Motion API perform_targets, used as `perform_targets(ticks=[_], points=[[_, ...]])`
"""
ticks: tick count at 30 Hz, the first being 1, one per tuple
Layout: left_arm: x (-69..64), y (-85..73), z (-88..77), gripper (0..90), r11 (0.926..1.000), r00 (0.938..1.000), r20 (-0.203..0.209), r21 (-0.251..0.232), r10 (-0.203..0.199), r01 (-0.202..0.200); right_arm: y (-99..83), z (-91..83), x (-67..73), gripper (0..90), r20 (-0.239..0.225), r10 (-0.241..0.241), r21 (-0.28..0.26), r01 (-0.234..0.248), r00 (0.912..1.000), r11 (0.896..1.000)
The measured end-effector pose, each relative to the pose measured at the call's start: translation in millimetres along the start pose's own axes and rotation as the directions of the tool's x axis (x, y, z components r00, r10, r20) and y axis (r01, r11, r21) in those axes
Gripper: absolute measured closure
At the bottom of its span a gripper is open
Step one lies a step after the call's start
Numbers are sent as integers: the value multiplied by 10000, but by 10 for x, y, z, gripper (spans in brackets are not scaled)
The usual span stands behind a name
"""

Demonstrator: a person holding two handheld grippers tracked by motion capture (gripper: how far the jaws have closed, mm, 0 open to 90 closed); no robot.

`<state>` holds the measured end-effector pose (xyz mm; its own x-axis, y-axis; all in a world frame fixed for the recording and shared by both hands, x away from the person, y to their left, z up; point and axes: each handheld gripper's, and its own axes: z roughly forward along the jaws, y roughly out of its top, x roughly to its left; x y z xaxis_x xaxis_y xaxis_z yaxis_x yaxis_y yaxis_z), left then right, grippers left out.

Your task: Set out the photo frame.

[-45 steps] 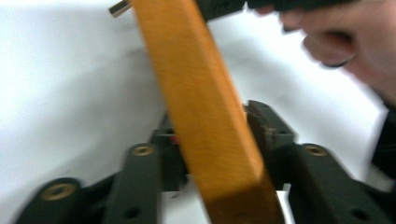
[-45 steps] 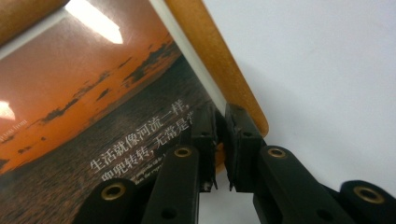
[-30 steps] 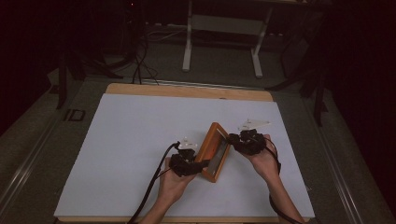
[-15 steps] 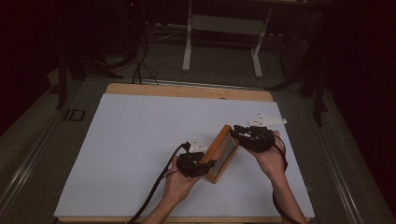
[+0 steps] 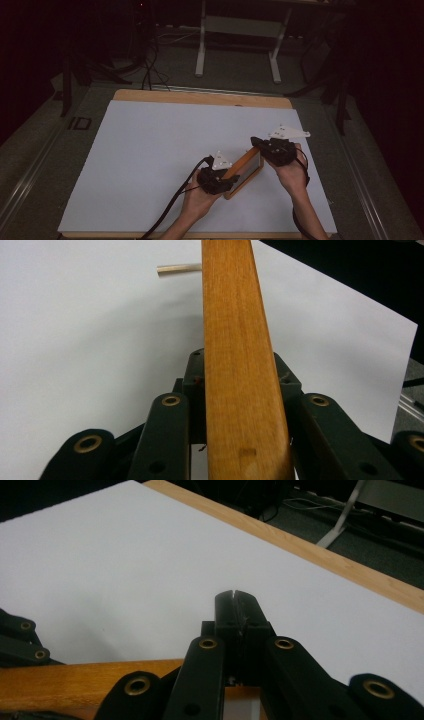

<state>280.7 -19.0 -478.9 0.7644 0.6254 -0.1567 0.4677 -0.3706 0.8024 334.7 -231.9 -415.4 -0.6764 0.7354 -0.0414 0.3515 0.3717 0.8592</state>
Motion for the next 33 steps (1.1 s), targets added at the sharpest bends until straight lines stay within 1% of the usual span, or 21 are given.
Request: perform_targets(ticks=[2,4,6,11,13,15,17,18,19,20,23,26,28,30,33], points=[[-12,-9,14,703,10000,9999,74,47,81,-81,-33,-20,-3,896,56,-29,39,29,10000,10000],[-31,-25,7,705,9996,9996,25,6,268,-268,-75,-54,-9,897,79,21,29,-21,10000,10000],[-37,-33,5,706,9993,9993,39,-50,363,-363,-119,-86,-9,896,91,76,71,-77,9999,9999],[-77,-44,7,705,9984,9985,-44,-132,546,-547,-245,-122,17,897,100,22,295,-25,9999,9996],[-92,-48,8,704,9980,9981,-71,-151,606,-607,-295,-125,14,898,90,83,331,-86,9999,9994],[-101,-54,9,700,9979,9981,-16,-194,624,-624,-331,-141,7,898,53,244,237,-245,9997,9994],[-101,-71,13,684,9982,9987,183,-365,475,-468,-347,-161,9,899,70,285,190,-286,9996,9994],[-91,-95,12,661,9984,9986,421,-473,317,-297,-353,-168,10,899,71,279,168,-280,9996,9995],[-89,-121,11,607,9976,9983,529,-662,251,-216,-365,-180,9,899,46,337,136,-337,9994,9993],[-86,-143,6,577,9968,9980,558,-749,307,-265,-376,-189,6,899,23,404,93,-405,9992,9991],[-97,-229,-5,501,9951,9983,529,-972,243,-191,-399,-212,-9,899,-57,483,19,-482,9988,9988],[-94,-321,-27,482,9933,9988,437,-1144,226,-174,-412,-222,-10,899,-71,501,-33,-501,9987,9987],[-80,-384,-32,482,9939,9993,355,-1098,147,-107,-413,-221,-10,899,-76,513,-51,-514,9987,9987],[-65,-446,-21,491,9956,9994,336,-937,104,-72,-411,-219,-10,899,-74,530,-30,-531,9986,9986],[-65,-519,22,538,9977,9995,289,-662,161,-142,-410,-208,-10,899,-82,595,-61,-596,9982,9982]])
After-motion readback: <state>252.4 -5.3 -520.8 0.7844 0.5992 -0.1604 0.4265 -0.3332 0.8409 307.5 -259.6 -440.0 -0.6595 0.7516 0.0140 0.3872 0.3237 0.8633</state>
